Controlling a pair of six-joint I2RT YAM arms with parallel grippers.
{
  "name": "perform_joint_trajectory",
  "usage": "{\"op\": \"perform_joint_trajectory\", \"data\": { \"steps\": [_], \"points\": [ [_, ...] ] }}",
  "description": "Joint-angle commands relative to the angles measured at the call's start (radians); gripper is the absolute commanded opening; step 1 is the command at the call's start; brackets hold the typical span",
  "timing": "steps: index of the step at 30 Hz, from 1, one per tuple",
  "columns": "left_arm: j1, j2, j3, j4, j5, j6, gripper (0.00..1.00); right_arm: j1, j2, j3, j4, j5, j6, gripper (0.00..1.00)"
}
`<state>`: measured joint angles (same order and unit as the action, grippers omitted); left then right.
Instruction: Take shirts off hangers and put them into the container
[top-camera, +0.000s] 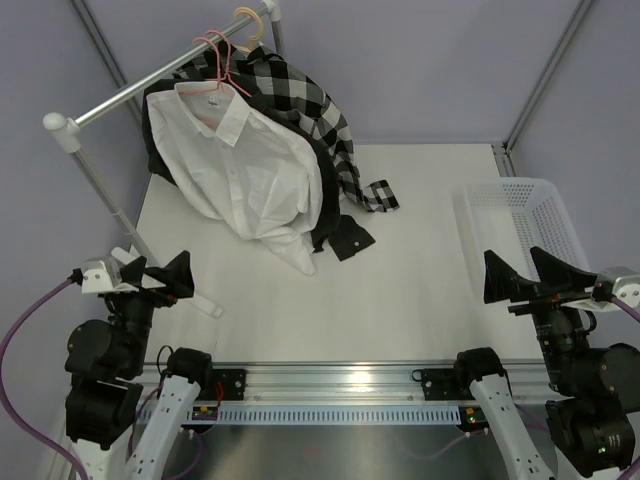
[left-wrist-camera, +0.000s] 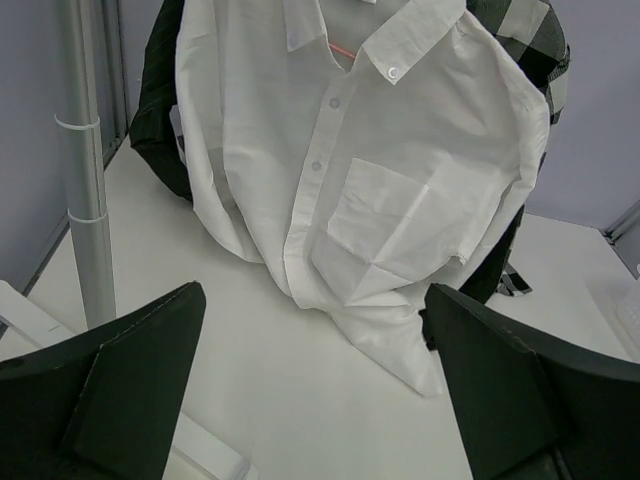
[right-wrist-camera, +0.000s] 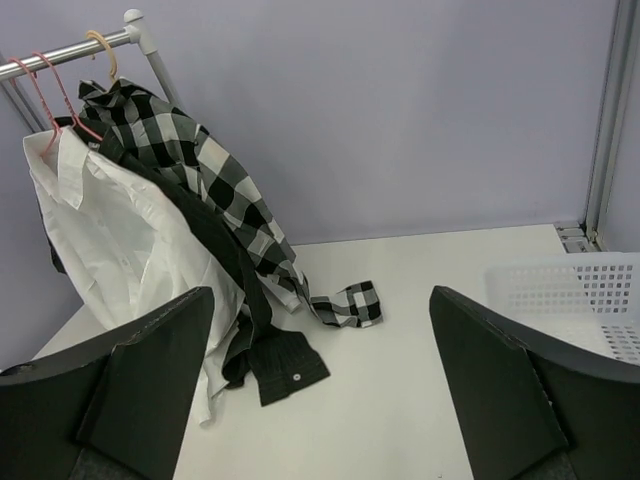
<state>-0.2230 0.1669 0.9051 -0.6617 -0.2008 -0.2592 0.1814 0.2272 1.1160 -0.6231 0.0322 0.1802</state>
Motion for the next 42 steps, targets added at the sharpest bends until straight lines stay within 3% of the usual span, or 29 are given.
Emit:
{"op": "perform_joint_trajectory", "data": {
  "steps": [1,8,17,27,32,36,42],
  "points": [
    [0.002,0.029,-0.008,0.016,0.024,-0.018,0.99,0.004,0.008,-0.030,0.039,-0.023,0.010,1.00],
    [0.002,0.111,-0.003,0.017,0.047,-0.067,0.99,0.004,0.072,-0.048,0.010,-0.126,0.034,0.99],
    [0.002,0.302,0.080,0.019,0.112,-0.156,0.99,0.004,0.135,-0.058,-0.009,-0.149,0.090,0.99],
    [-0.002,0.701,0.374,0.036,0.118,-0.347,0.99,0.004,0.225,-0.036,-0.070,-0.293,0.074,0.99],
    [-0.081,0.928,0.592,0.092,-0.050,-0.406,0.99,0.004,0.193,-0.065,-0.050,-0.314,0.076,0.99],
    [-0.122,1.062,0.681,0.242,-0.152,-0.413,0.98,0.004,0.150,-0.087,-0.035,-0.330,0.081,0.99],
    [-0.124,1.190,0.715,0.494,-0.256,-0.404,0.85,0.004,0.092,-0.119,-0.021,-0.337,0.081,1.00]
  ]
}}
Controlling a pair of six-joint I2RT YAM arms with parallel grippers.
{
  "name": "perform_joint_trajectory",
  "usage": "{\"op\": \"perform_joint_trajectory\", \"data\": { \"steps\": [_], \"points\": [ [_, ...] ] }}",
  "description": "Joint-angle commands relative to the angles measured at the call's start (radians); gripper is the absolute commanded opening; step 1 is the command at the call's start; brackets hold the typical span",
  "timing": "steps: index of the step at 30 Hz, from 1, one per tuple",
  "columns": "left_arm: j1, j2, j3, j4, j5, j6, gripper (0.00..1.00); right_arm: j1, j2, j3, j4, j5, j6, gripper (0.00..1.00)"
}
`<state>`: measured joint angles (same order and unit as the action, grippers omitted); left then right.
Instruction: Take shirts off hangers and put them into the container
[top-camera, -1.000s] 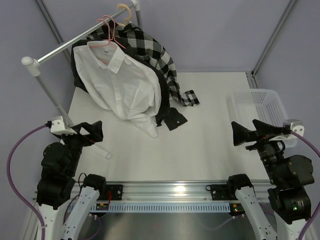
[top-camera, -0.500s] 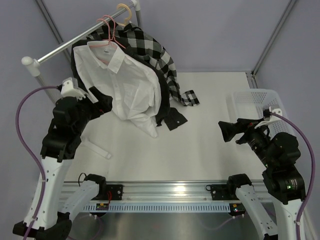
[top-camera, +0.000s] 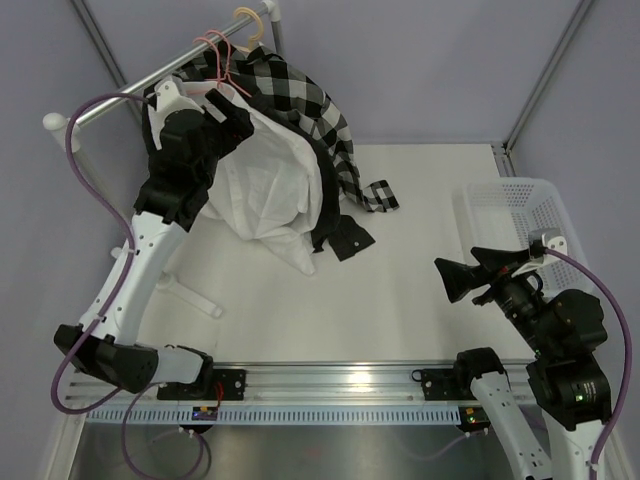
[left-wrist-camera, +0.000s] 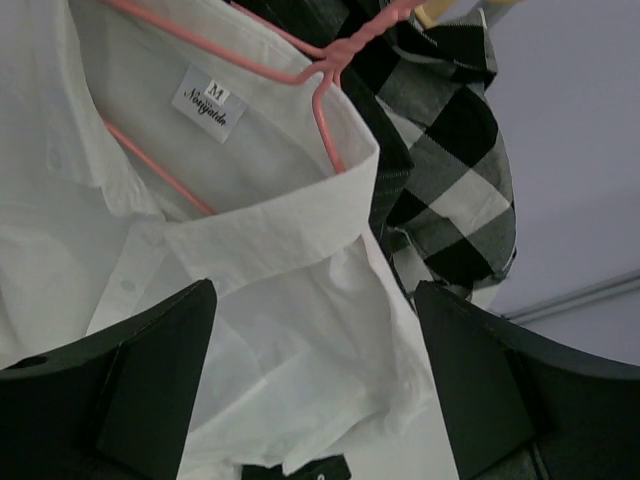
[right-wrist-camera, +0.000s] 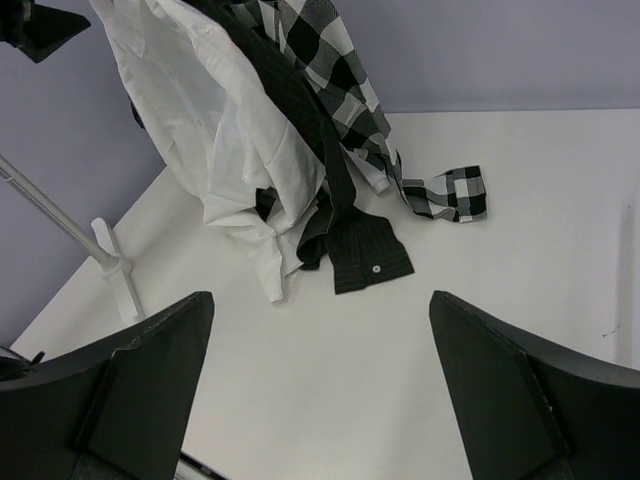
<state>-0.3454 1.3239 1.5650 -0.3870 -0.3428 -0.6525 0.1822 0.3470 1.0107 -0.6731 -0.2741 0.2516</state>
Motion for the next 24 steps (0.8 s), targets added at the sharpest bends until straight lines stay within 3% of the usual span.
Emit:
{"op": "perform_joint_trajectory", "data": {
  "steps": [1,9,24],
  "points": [
    [0.000,0.044,0.055,0.253,-0.133,-0.003,0.83,0.003,-0.034,-0.023,0.032,-0.031,0.009,0.99],
    [0.002,0.112,0.043,0.454,-0.162,0.047,0.72,0.003,-0.068,-0.043,0.040,-0.034,0.003,0.99],
    [0.049,0.176,0.055,0.482,-0.110,0.034,0.66,0.003,-0.117,-0.067,0.021,-0.022,-0.002,0.99]
  ]
}}
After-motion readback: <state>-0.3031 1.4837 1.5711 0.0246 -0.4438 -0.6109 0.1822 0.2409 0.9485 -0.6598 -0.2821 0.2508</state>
